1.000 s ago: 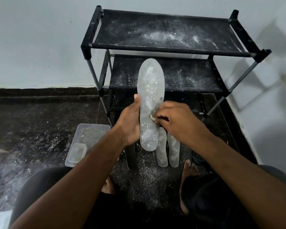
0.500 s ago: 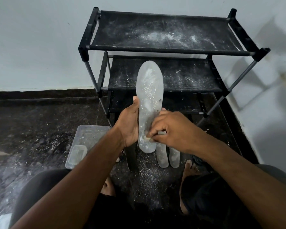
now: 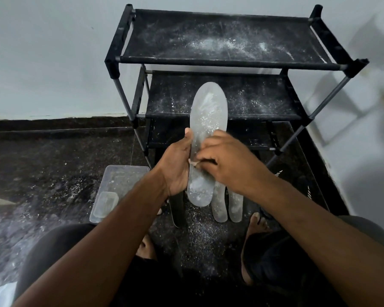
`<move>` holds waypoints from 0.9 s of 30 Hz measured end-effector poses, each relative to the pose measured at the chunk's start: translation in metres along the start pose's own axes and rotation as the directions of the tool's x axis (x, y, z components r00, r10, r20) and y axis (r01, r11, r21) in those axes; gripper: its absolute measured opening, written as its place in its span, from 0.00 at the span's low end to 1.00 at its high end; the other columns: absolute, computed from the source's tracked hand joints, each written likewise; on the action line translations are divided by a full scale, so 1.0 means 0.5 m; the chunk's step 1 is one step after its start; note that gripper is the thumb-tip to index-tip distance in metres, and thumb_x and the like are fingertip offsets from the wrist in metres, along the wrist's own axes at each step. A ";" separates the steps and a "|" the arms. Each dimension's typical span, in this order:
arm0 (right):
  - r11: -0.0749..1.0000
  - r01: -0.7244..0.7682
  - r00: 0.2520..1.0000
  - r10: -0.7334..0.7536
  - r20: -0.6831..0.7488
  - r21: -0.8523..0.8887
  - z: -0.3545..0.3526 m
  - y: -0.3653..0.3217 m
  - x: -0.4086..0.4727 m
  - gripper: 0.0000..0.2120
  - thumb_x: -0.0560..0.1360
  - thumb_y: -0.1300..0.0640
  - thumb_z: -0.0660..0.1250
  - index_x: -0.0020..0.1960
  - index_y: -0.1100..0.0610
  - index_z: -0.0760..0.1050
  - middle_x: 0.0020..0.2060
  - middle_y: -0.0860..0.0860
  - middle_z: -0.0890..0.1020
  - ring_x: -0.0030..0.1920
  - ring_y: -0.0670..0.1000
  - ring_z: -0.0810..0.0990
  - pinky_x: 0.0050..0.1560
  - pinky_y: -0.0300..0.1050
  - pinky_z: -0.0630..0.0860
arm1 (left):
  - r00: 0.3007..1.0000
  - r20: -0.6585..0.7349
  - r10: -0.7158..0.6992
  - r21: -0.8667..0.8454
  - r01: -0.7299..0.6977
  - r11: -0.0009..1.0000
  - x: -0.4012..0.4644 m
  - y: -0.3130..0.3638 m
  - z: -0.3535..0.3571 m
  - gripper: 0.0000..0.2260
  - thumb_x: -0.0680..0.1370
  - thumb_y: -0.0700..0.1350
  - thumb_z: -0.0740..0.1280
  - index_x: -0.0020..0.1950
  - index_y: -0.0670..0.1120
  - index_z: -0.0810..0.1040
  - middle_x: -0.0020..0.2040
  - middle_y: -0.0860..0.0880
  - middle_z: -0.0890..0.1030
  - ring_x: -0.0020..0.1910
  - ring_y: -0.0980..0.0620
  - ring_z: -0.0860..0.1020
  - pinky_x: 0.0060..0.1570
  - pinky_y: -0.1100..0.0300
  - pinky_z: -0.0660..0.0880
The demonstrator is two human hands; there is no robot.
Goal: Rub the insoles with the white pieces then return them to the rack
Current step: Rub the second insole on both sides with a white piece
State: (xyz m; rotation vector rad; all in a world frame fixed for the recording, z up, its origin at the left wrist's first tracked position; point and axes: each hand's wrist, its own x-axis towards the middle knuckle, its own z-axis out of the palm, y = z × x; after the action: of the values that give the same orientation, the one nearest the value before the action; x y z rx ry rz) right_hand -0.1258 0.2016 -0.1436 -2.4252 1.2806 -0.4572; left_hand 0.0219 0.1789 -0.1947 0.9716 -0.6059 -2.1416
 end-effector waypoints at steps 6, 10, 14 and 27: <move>0.995 0.030 0.982 -0.047 0.182 0.096 0.006 -0.003 -0.010 0.06 0.73 0.53 0.73 0.49 0.50 0.84 0.38 0.37 0.75 0.47 0.37 0.69 0.47 0.33 0.65 | 0.999 -0.034 -0.002 0.002 0.002 1.000 0.000 0.008 -0.014 0.32 0.86 0.64 0.49 0.72 0.40 0.74 0.61 0.37 0.82 0.58 0.39 0.83 0.54 0.46 0.82; 0.999 0.020 0.996 -0.023 0.088 0.032 0.014 -0.005 0.004 0.07 0.74 0.52 0.72 0.50 0.50 0.84 0.41 0.41 0.77 0.47 0.42 0.70 0.49 0.39 0.69 | 1.000 -0.001 -0.013 -0.015 0.013 1.000 0.000 0.014 -0.010 0.32 0.85 0.64 0.49 0.71 0.40 0.75 0.51 0.39 0.83 0.45 0.43 0.84 0.40 0.52 0.83; 0.992 -0.017 0.967 -0.015 0.253 0.126 0.024 -0.012 -0.012 0.02 0.72 0.53 0.75 0.44 0.49 0.84 0.39 0.37 0.74 0.46 0.36 0.72 0.46 0.33 0.69 | 0.998 -0.059 0.029 -0.052 -0.032 0.998 0.003 0.014 -0.010 0.32 0.86 0.63 0.48 0.71 0.40 0.75 0.59 0.37 0.83 0.55 0.42 0.84 0.55 0.49 0.82; 0.993 -0.004 0.997 -0.005 0.076 0.118 0.019 -0.017 -0.005 0.06 0.73 0.51 0.73 0.49 0.50 0.84 0.41 0.40 0.79 0.46 0.41 0.70 0.48 0.37 0.67 | 0.999 -0.028 0.024 -0.057 -0.026 0.998 0.004 0.011 -0.008 0.30 0.86 0.62 0.50 0.71 0.41 0.76 0.61 0.38 0.83 0.57 0.42 0.83 0.55 0.49 0.83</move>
State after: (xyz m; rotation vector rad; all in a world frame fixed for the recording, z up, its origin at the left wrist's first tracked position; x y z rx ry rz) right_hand -0.1168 0.2094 -0.1485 -2.3223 1.1875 -0.4240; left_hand 0.0263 0.1731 -0.1945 0.9562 -0.5378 -2.1085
